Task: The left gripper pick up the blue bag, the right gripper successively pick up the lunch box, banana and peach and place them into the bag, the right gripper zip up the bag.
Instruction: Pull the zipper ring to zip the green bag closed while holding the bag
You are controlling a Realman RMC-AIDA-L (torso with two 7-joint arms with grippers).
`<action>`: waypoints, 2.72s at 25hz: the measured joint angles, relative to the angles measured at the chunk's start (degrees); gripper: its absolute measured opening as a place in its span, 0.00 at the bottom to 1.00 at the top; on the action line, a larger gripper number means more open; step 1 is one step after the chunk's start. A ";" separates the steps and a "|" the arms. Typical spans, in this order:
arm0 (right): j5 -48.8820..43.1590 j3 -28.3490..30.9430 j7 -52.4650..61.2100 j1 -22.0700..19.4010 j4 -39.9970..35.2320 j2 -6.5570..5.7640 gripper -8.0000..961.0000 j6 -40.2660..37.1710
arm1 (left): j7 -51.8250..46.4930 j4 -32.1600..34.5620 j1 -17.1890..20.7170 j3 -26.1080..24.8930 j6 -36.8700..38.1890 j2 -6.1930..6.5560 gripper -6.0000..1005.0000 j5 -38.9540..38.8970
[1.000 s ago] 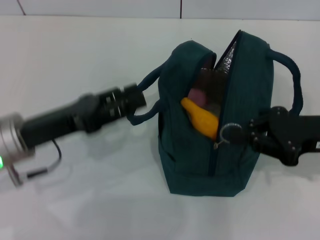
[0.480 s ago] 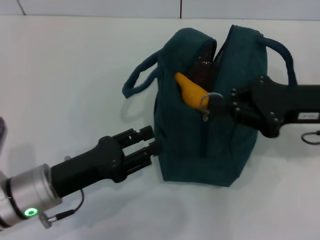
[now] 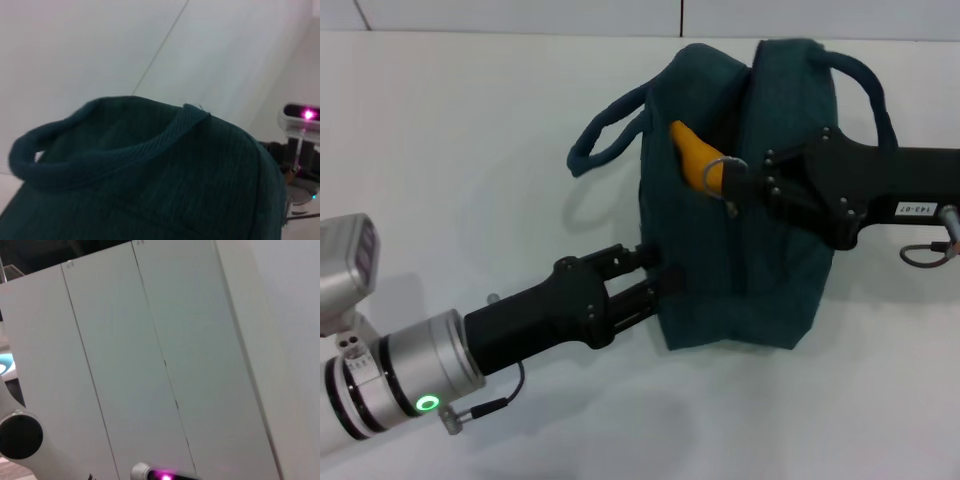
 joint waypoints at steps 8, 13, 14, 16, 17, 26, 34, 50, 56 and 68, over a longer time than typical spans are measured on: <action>0.42 0.07 -0.14 -0.21 0.28 0.00 0.02 0.01 | 4.79 -0.85 -0.40 -0.14 -0.11 -0.09 0.41 -0.07; 0.45 0.11 -0.50 -0.10 1.46 0.00 0.02 0.19 | 6.17 -1.31 -0.40 -0.29 -0.12 -0.25 0.21 -0.97; 0.49 0.18 -0.60 -0.02 1.70 0.00 0.02 0.34 | 7.32 -1.99 -0.45 -0.31 -0.12 -0.28 0.18 -1.18; 1.12 0.22 -0.65 -0.03 1.88 0.00 0.02 0.61 | 9.94 -3.70 -0.80 -0.31 -0.13 -0.29 0.11 -1.63; 1.65 0.16 -0.65 -0.10 1.96 0.00 0.02 0.69 | 11.12 -4.34 -0.96 -0.26 -0.15 -0.29 0.10 -1.74; 9.56 -0.04 -0.50 -0.16 5.38 -0.07 0.02 4.81 | 16.07 -6.04 -0.98 0.12 -0.31 -0.30 0.06 -1.30; 11.57 0.30 -0.19 -0.05 6.23 -0.05 0.02 8.23 | 19.30 -5.97 -0.95 3.49 -0.48 -0.29 0.06 -1.01; 16.21 0.68 -2.44 -1.36 6.23 -0.11 0.02 14.95 | 20.96 -3.21 -1.20 7.71 1.92 0.24 0.05 -0.81; 16.42 -0.41 -2.87 -1.41 6.22 -0.24 0.02 15.92 | 20.41 -2.33 -1.10 8.38 3.44 0.33 0.05 -1.01; 16.23 -2.26 -3.96 -2.67 6.22 -0.16 0.01 13.98 | 12.68 2.06 0.82 7.02 7.80 0.65 0.09 -7.11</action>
